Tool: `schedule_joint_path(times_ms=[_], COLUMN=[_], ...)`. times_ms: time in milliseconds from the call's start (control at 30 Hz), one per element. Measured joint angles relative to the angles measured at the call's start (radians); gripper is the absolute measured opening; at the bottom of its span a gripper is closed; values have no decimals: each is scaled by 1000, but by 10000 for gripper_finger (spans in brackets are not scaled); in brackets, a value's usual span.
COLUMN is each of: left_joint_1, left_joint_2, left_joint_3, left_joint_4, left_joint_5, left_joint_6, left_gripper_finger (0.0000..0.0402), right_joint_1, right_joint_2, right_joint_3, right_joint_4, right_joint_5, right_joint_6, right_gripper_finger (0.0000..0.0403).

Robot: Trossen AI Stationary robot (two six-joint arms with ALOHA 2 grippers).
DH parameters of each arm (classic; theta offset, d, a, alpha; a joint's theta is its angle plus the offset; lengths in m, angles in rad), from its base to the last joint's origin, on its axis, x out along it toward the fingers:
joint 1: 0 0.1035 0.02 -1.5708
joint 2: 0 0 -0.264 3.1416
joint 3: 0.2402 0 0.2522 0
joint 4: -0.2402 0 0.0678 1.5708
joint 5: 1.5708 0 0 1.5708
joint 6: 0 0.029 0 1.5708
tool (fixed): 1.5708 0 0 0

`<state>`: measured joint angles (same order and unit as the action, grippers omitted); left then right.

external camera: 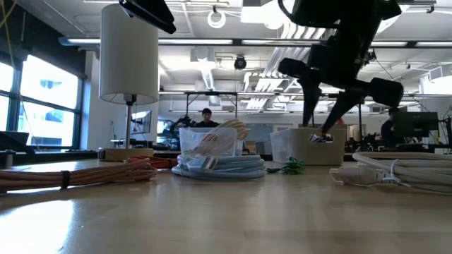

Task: Pick & Place USB Port
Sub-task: Put the green charger cable into the gray bin

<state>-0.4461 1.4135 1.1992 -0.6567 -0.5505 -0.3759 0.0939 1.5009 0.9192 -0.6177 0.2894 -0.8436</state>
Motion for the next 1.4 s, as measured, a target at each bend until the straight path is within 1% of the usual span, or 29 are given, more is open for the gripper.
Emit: schedule_joint_path(times_ms=[133,300,433,567,733,1067,1400], left_joint_1=[0,-7,-7,-7,-6,-6,-6], left_joint_2=[8,10,10,10,10,10,10], left_joint_3=[1,1,0,0,0,0,0], left_joint_4=[9,4,0,-10,-28,-35,-53], left_joint_5=[17,18,13,9,8,6,6], left_joint_6=[-1,0,2,4,4,12,12], left_gripper_finger=[172,172,172,172,172,172,172], right_joint_1=[1,0,-4,-28,-60,-75,-74], right_joint_2=[0,0,0,0,34,152,233], right_joint_3=[0,0,0,0,0,0,1], right_joint_4=[77,133,174,191,163,126,178], right_joint_5=[10,3,-30,-114,-147,-141,-109], right_joint_6=[-18,-36,-32,-36,-29,-79,-119], right_gripper_finger=[164,174,170,164,163,162,160])
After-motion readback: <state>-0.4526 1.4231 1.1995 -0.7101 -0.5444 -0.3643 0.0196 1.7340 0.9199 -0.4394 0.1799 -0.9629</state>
